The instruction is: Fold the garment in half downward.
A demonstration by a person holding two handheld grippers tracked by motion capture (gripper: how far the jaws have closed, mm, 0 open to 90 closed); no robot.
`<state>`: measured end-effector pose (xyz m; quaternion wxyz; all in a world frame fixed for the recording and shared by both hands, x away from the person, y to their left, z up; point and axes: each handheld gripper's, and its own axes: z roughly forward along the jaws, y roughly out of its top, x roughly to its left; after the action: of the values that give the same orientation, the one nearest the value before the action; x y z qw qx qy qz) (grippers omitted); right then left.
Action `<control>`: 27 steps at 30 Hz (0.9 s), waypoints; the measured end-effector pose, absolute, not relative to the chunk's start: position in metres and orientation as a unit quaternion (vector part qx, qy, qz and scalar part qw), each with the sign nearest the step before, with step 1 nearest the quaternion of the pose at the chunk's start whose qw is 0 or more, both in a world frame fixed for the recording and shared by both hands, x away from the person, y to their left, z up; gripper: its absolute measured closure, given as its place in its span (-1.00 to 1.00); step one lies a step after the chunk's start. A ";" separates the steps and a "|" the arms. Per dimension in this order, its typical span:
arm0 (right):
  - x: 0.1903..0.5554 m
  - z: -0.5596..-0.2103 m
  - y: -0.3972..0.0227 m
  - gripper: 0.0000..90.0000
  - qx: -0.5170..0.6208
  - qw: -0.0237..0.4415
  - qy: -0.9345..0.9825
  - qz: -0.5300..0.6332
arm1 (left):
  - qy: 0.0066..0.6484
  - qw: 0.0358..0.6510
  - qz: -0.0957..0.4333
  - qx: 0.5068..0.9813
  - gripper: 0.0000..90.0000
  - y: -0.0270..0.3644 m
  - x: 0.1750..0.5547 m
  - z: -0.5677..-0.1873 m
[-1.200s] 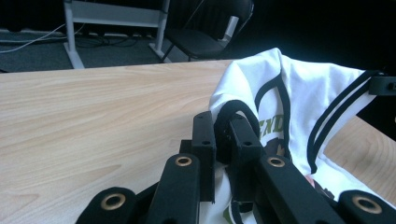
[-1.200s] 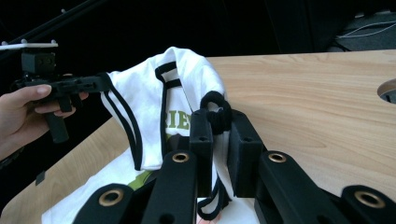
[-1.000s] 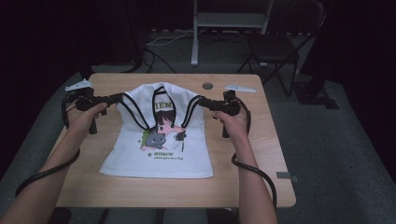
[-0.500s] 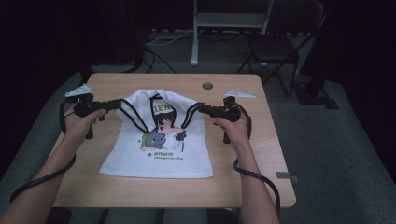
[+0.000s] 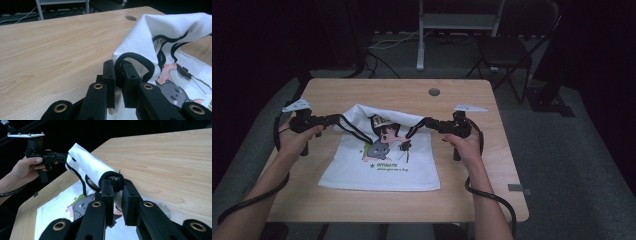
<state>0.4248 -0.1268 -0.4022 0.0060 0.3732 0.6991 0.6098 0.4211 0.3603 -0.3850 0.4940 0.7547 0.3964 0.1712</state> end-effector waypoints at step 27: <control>0.401 -0.414 -0.130 0.82 0.376 0.034 0.722 0.579 | 0.355 0.488 0.196 0.773 0.83 0.366 0.393 -0.395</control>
<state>0.4011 -0.1300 -0.4144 0.0337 0.3759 0.7224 0.5794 0.3925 0.3662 -0.3952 0.4880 0.7732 0.3545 0.1958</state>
